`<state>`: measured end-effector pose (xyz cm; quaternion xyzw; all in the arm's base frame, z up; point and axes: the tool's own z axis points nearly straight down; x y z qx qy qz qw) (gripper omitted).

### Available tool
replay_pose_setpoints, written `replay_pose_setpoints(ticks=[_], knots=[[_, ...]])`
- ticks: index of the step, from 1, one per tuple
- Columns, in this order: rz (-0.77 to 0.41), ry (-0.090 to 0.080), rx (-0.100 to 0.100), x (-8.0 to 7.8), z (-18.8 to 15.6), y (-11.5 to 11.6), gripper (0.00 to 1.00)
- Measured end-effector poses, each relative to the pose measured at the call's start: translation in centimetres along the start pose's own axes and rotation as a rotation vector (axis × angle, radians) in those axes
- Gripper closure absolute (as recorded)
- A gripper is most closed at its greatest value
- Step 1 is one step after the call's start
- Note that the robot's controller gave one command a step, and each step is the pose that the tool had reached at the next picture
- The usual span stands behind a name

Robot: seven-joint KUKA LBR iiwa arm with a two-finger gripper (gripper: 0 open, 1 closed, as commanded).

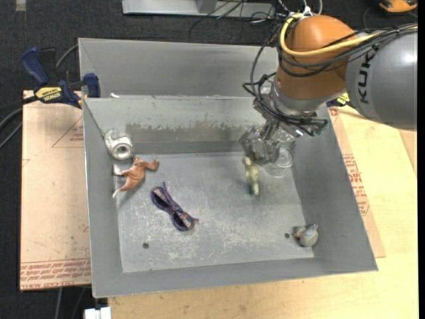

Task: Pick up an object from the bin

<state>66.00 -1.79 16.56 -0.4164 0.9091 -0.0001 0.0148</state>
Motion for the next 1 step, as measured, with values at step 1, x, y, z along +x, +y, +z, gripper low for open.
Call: replay_pose_setpoints(ticks=[1], knots=[[0.008, -0.006, 0.003, -0.21, -3.43, -0.05, 1.0]])
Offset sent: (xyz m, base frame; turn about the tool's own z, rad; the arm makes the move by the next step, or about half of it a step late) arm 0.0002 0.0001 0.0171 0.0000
